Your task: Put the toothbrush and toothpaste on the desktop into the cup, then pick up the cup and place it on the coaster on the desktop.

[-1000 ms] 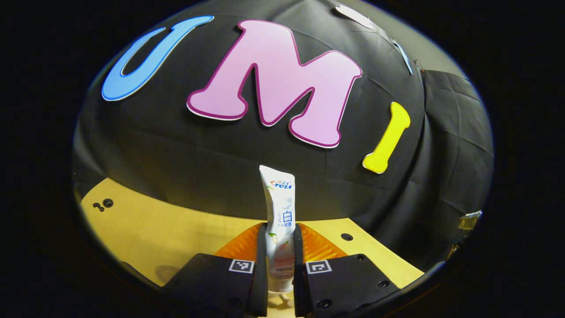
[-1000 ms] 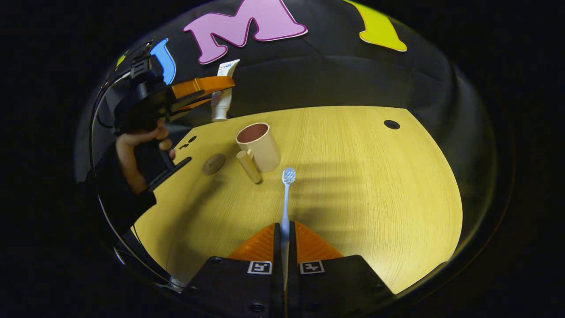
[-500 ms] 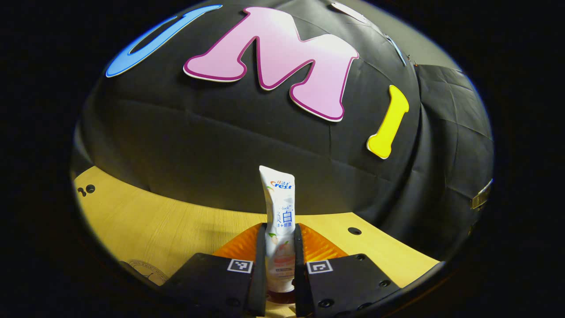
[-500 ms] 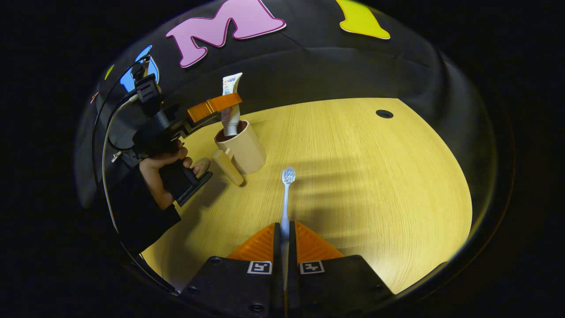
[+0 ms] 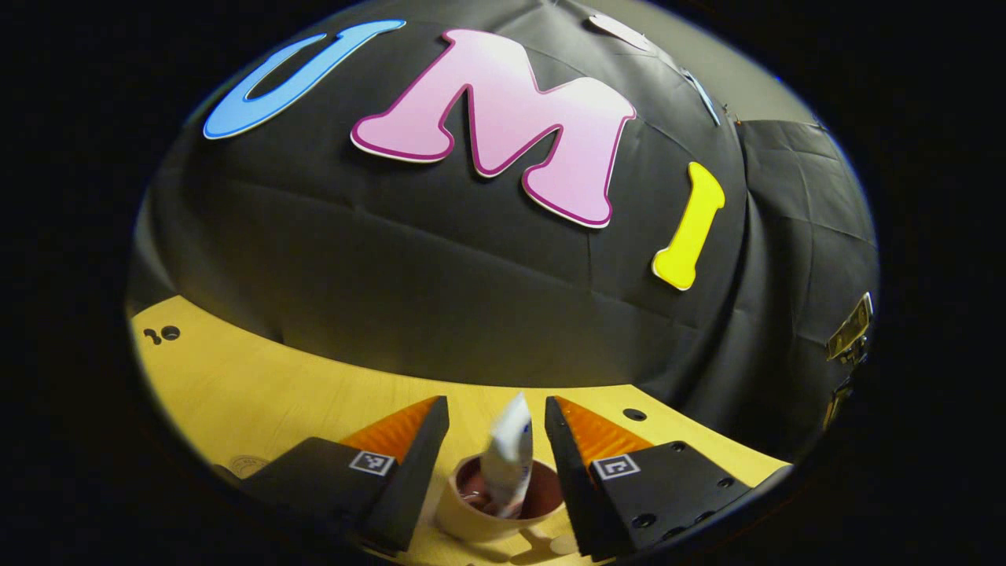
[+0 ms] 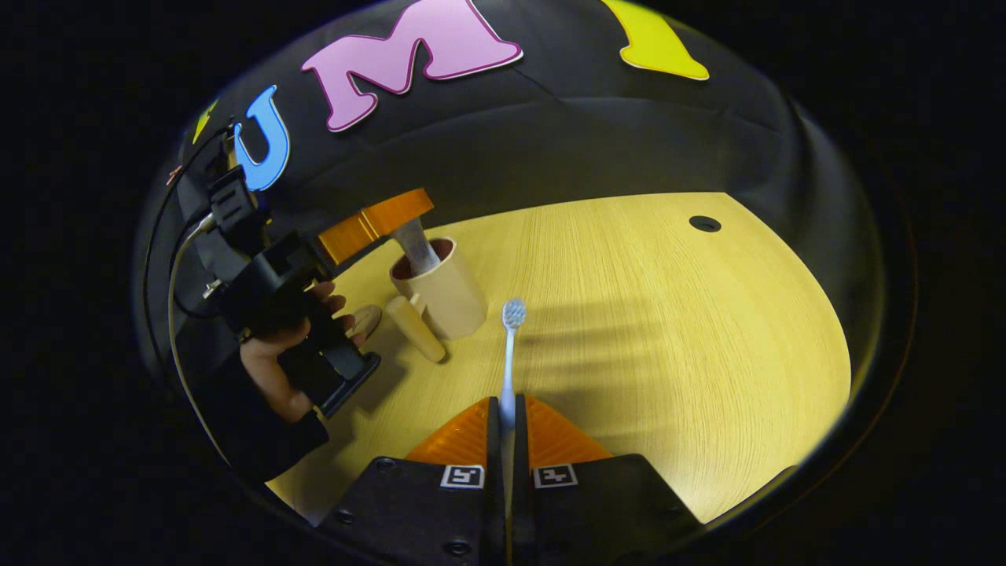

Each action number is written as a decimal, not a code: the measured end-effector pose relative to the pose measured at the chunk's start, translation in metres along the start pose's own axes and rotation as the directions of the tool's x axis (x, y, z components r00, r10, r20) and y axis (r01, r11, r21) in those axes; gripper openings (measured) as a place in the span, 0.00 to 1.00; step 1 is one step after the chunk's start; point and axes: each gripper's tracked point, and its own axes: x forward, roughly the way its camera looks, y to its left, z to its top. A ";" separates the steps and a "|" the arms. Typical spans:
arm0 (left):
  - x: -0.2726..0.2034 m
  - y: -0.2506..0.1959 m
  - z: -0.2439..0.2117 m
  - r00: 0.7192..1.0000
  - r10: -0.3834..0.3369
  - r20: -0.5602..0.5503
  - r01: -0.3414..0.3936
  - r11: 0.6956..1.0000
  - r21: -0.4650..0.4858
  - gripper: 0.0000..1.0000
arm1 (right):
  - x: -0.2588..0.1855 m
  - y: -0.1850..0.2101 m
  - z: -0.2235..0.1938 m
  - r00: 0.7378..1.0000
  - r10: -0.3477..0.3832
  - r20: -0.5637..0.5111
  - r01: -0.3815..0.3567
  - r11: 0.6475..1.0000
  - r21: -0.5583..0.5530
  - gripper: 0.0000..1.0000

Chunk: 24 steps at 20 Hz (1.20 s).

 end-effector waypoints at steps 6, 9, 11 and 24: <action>-0.062 0.004 0.023 0.998 0.045 0.048 -0.048 0.998 0.047 0.96 | 0.017 0.003 0.065 0.991 0.007 0.134 -0.008 1.000 0.004 0.08; -0.102 0.007 0.023 0.997 0.065 0.042 -0.065 0.998 0.004 0.95 | 0.027 0.017 0.108 0.972 0.033 0.232 -0.034 0.999 0.001 0.08; -0.123 0.012 0.020 0.996 0.081 0.026 -0.080 0.996 -0.029 0.96 | 0.034 0.028 0.134 0.957 0.056 0.286 -0.057 0.998 -0.007 0.08; -0.192 0.049 0.000 0.983 0.184 -0.028 -0.186 0.976 -0.116 0.95 | 0.060 0.083 0.202 0.831 0.176 0.528 -0.142 0.984 -0.103 0.07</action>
